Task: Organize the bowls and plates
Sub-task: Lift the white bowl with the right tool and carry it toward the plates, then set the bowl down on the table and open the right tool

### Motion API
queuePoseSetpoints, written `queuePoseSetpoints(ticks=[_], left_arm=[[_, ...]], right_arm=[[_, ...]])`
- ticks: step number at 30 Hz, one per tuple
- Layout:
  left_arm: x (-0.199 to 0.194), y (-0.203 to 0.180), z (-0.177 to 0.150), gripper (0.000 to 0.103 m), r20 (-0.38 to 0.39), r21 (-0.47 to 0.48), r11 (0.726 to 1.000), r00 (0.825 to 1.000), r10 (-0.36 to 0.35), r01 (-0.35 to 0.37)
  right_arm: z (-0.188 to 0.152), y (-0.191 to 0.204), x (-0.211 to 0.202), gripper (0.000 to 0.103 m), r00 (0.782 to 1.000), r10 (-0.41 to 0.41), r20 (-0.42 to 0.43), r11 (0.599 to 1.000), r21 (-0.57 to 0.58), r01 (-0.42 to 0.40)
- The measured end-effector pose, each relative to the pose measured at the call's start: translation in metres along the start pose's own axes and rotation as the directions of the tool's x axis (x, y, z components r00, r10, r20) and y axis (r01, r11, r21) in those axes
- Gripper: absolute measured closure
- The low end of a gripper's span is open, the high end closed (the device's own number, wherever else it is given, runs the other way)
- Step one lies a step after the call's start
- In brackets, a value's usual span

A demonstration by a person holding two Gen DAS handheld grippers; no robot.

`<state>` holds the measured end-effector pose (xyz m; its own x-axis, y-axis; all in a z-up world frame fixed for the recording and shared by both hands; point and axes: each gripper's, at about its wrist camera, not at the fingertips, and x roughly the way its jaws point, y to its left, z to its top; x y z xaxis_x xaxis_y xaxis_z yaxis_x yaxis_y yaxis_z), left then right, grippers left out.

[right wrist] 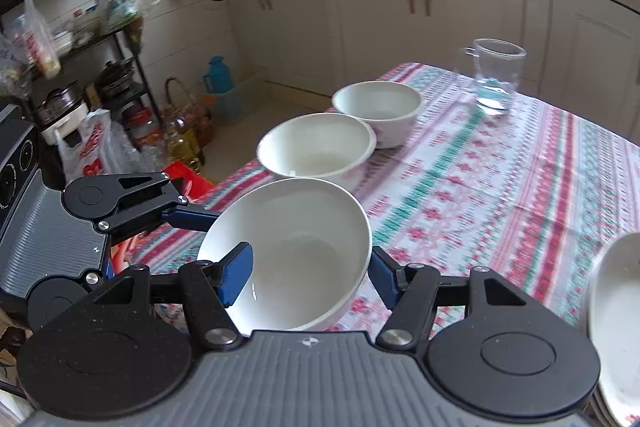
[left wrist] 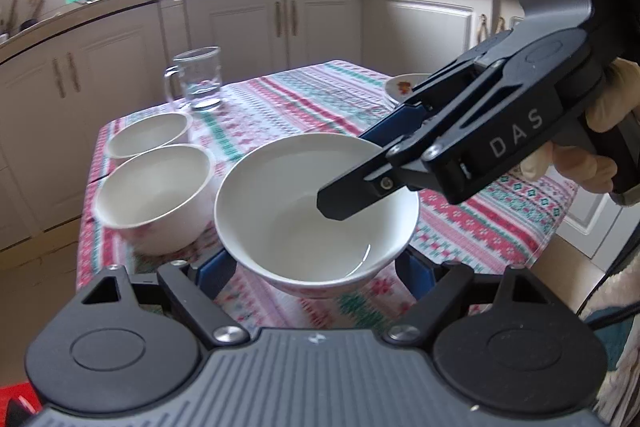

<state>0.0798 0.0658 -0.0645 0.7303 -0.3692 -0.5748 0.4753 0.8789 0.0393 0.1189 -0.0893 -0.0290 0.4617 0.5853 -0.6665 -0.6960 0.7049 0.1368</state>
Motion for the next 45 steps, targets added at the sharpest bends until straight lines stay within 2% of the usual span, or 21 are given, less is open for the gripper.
queuePoseSetpoints(ticks=[7,15,28,36,39,43,45], left_arm=[[0.021,-0.013,0.012,0.017,-0.001,0.025,0.999,0.999,-0.044,0.044],[0.037,-0.020,0.018,0.017,-0.016,0.033,0.998,0.998,-0.059,0.059],[0.043,-0.020,0.020,0.017,-0.025,0.024,0.997,0.997,-0.071,0.072],[0.043,-0.020,0.020,0.017,-0.022,0.018,0.997,0.997,-0.073,0.074],[0.042,-0.021,0.020,0.007,-0.017,0.023,0.998,0.998,-0.064,0.064],[0.037,-0.015,0.019,0.004,-0.012,-0.013,0.997,0.997,-0.075,0.075],[0.035,-0.014,0.018,0.004,-0.017,-0.014,0.998,0.998,-0.061,0.061]], right_arm=[[-0.012,-0.025,-0.012,0.034,0.999,-0.046,0.016,0.997,0.055,0.045],[-0.017,-0.039,-0.015,0.034,0.998,-0.068,0.016,0.994,0.085,0.066],[-0.021,-0.047,-0.009,0.033,0.997,-0.080,0.002,0.991,0.108,0.080],[-0.022,-0.049,-0.005,0.028,0.997,-0.076,0.001,0.990,0.122,0.076],[-0.022,-0.049,-0.003,0.021,0.998,-0.067,-0.004,0.989,0.134,0.067],[-0.022,-0.047,-0.009,0.000,0.997,-0.073,0.030,0.989,0.133,0.069],[-0.021,-0.046,-0.011,0.000,0.996,-0.074,0.041,0.989,0.131,0.068]])
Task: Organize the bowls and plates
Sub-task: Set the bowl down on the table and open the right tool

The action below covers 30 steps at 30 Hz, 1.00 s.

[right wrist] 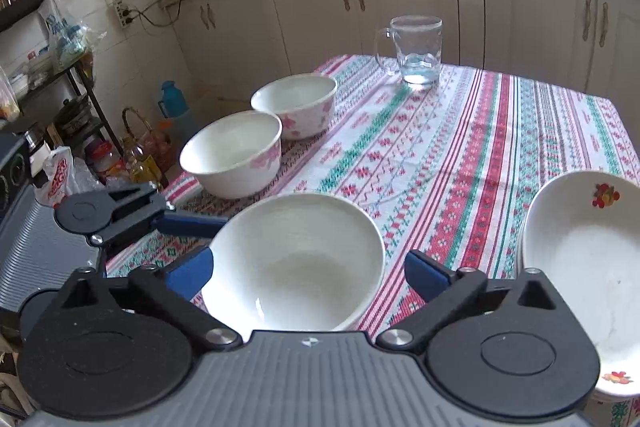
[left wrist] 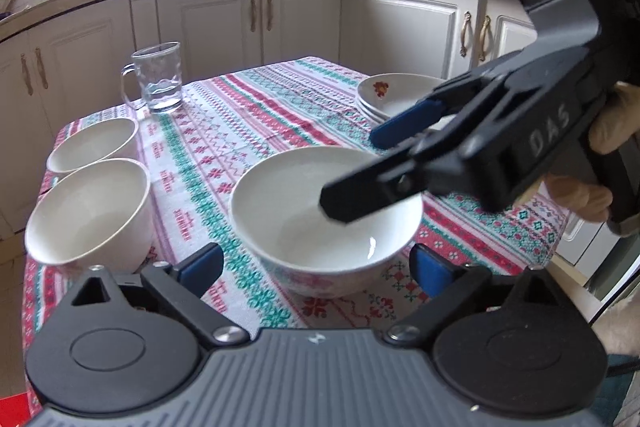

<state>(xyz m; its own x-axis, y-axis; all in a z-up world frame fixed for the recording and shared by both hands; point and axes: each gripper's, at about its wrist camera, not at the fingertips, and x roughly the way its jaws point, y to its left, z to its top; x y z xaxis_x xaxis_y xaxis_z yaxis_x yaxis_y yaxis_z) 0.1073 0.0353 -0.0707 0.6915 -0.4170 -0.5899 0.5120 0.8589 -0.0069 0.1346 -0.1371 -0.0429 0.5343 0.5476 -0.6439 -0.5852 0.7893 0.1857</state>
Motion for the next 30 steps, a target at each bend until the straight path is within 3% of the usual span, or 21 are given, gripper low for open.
queuePoseSetpoints(ticks=[13,21,30], left_arm=[[-0.035,0.019,-0.010,0.004,0.025,-0.018,0.994,0.994,0.105,-0.104],[-0.044,0.049,-0.016,0.004,0.030,-0.099,0.984,0.988,0.152,-0.148],[-0.043,0.079,-0.020,0.004,0.042,-0.130,0.965,0.971,0.235,-0.228]], right_arm=[[0.007,0.016,0.000,0.000,1.000,-0.019,0.010,0.999,-0.047,0.020],[0.022,0.034,0.004,0.000,1.000,-0.015,0.008,0.995,-0.101,0.015],[0.045,0.052,0.018,0.000,1.000,-0.007,-0.014,0.985,-0.170,0.004]])
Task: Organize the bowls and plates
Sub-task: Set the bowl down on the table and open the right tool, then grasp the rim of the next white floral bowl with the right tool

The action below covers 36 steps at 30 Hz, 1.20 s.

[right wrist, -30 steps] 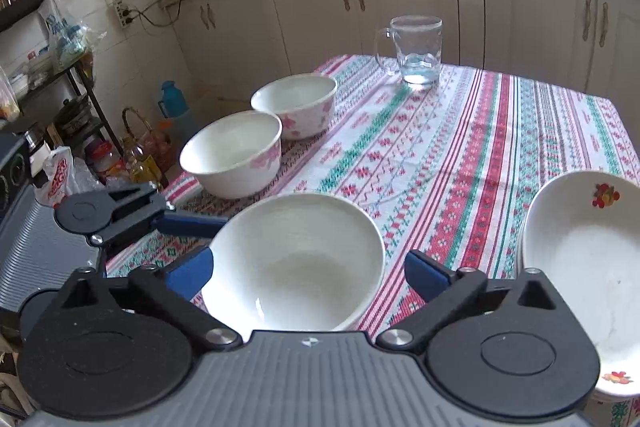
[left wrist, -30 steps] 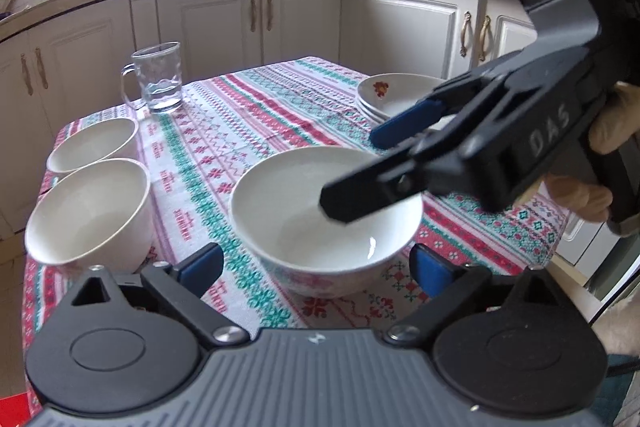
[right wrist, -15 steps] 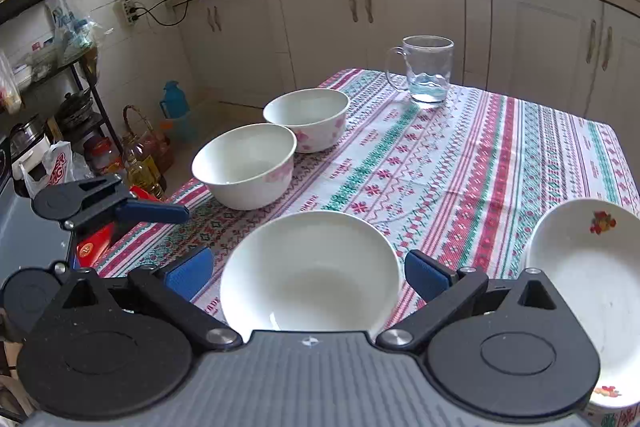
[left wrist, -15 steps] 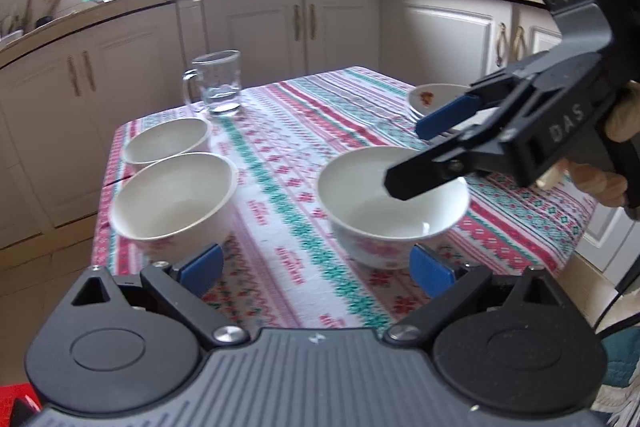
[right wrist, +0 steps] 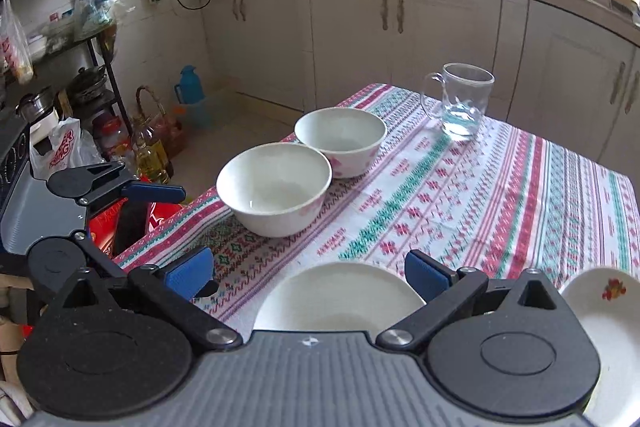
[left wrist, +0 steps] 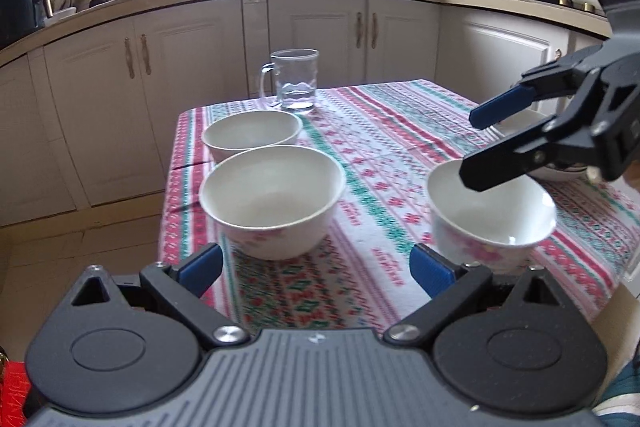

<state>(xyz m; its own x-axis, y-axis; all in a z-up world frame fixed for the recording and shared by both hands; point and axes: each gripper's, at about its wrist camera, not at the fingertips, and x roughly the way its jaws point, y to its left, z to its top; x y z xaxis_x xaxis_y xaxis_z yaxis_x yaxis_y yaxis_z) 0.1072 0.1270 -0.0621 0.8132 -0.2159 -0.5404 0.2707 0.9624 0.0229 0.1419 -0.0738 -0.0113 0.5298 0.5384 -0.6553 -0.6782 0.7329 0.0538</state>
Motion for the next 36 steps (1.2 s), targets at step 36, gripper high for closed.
queuePoseSetpoints(ticks=[36], left_arm=[[0.060,0.036,0.008,0.008,-0.010,0.034,0.999,0.999,-0.039,0.039]], right_arm=[[0.064,-0.010,0.129,0.021,0.985,0.070,-0.155,0.994,-0.071,-0.082]])
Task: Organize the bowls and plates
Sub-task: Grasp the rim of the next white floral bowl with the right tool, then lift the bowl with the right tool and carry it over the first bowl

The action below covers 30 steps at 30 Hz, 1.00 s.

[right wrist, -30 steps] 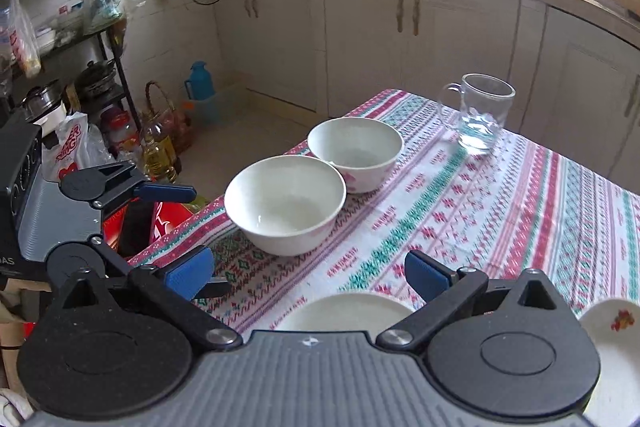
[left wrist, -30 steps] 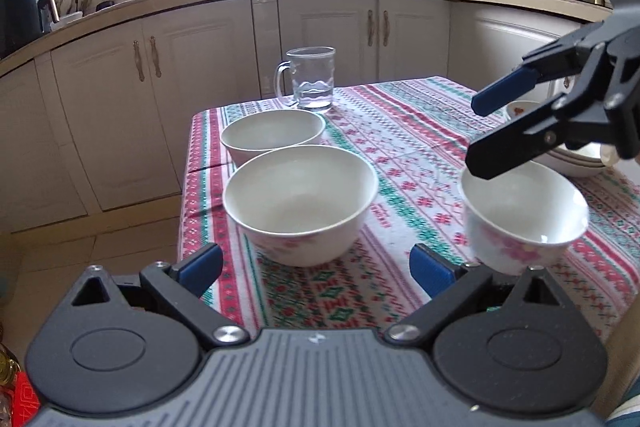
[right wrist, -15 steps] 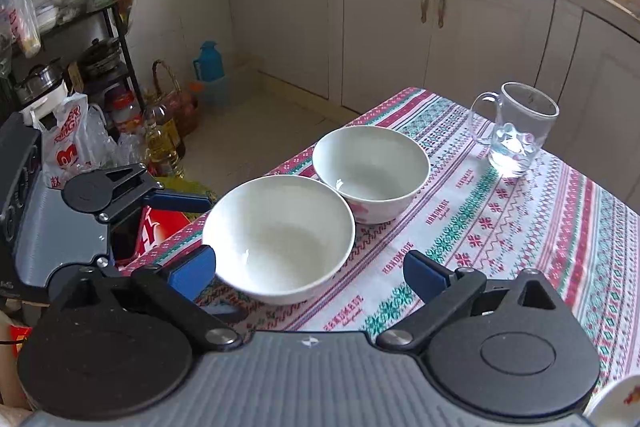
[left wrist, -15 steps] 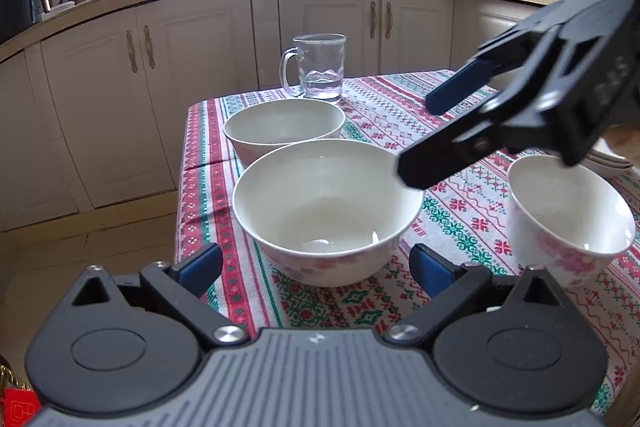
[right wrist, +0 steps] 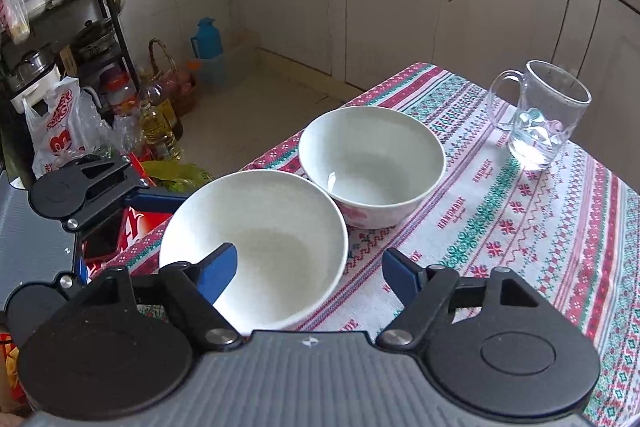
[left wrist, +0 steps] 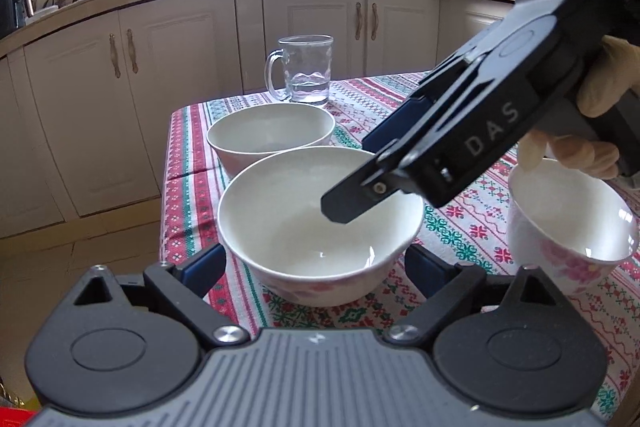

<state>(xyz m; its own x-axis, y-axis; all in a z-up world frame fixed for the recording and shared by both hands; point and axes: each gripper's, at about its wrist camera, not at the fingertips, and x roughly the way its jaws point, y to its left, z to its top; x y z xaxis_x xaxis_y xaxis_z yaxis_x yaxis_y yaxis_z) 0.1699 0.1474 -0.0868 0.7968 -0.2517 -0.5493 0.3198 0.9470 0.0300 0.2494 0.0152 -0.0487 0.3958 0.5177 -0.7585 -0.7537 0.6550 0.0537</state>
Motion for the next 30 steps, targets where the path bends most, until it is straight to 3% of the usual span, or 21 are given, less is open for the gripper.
queuePoseSetpoints(ticks=[8,30], left_arm=[[0.0002,0.0015,0.0004,0.010,0.002,0.006,1.000,1.000,-0.016,0.016],[-0.0067,-0.0073,0.0066,0.010,-0.005,0.045,0.999,1.000,-0.002,0.002]], right_arm=[[0.0045,0.0018,0.0092,0.036,0.999,0.033,-0.010,0.999,-0.014,-0.033],[0.0032,0.0039,0.0041,0.036,0.999,0.041,-0.001,0.999,-0.010,-0.041]])
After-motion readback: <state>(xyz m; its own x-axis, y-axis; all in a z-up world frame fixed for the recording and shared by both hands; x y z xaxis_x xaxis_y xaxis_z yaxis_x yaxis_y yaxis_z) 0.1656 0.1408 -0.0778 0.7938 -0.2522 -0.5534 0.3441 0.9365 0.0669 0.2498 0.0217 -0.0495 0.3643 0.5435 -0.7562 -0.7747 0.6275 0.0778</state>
